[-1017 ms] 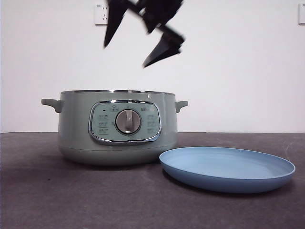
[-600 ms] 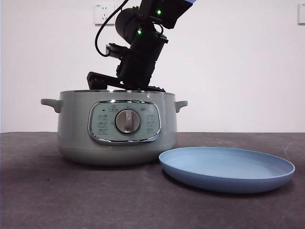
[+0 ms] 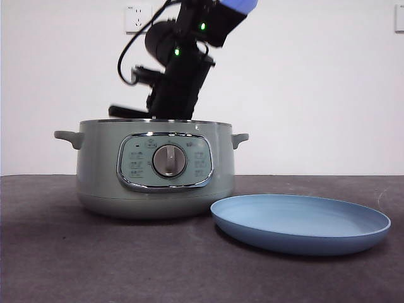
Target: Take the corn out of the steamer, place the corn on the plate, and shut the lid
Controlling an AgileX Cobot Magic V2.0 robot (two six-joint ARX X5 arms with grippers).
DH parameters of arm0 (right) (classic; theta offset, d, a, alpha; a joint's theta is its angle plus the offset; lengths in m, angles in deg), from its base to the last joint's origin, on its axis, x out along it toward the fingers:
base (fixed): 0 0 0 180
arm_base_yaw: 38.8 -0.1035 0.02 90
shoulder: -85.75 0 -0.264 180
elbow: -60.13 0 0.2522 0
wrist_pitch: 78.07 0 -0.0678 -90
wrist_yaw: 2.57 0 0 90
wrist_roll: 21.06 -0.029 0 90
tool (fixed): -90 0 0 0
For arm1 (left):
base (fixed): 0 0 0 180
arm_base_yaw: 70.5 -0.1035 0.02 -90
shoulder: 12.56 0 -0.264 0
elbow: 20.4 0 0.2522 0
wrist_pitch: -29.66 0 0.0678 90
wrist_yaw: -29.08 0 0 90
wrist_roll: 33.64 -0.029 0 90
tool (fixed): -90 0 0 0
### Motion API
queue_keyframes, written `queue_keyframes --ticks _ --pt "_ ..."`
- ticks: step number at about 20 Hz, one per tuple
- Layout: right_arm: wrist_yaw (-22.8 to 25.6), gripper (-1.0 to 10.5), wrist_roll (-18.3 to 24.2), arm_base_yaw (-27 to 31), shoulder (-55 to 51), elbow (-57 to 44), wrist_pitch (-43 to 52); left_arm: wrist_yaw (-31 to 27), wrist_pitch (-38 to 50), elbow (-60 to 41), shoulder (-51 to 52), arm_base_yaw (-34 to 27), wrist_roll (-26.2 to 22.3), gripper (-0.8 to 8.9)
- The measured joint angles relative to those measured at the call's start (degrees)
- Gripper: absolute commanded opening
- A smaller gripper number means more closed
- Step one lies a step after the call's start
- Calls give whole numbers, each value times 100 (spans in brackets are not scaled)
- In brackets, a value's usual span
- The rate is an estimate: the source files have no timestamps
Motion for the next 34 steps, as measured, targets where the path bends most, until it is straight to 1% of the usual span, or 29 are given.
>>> queue_keyframes --ticks 2,4,5,7,11,13,14,17,20,23,25,27,29,34 --pt "17 -12 31 2 -654 -7 -83 0 0 0 0 0 0 -9" --pt "295 -12 107 2 -1580 0 -354 0 -2 0 0 0 2 -9" --pt "457 -12 173 31 -1991 15 -680 -2 0 0 0 0 2 -9" --pt "468 -12 269 170 -2474 15 -1399 0 -2 0 0 0 2 -9" --pt "472 -12 358 601 -3252 -101 -1947 -2 -2 0 0 0 2 -9" --pt "472 -13 409 887 -3748 -385 -2155 0 -2 0 0 0 2 -9" --pt "468 -12 424 1071 -4030 -706 -2114 0 -2 0 0 0 2 -9" --pt "367 -12 415 1515 -4798 -2140 -1589 0 -2 0 0 0 2 -9" --pt "-138 -12 273 1821 -5423 -3740 -702 2 -2 0 0 0 26 -9" --pt "-407 -12 111 1878 -5414 -4981 87 7 -2 0 0 0 26 -9" --pt "-667 -12 -101 1867 -5281 -5694 826 2 -2 0 0 0 26 -9" --pt "-708 -12 -295 1845 -5132 -6166 1547 7 -2 0 0 0 28 -9" --pt "-715 -12 -378 1845 -4903 -6400 2017 7 -2 0 0 0 28 -9" --pt "-715 -12 -439 1753 -4076 -6478 2581 7 -2 0 0 0 28 -9"
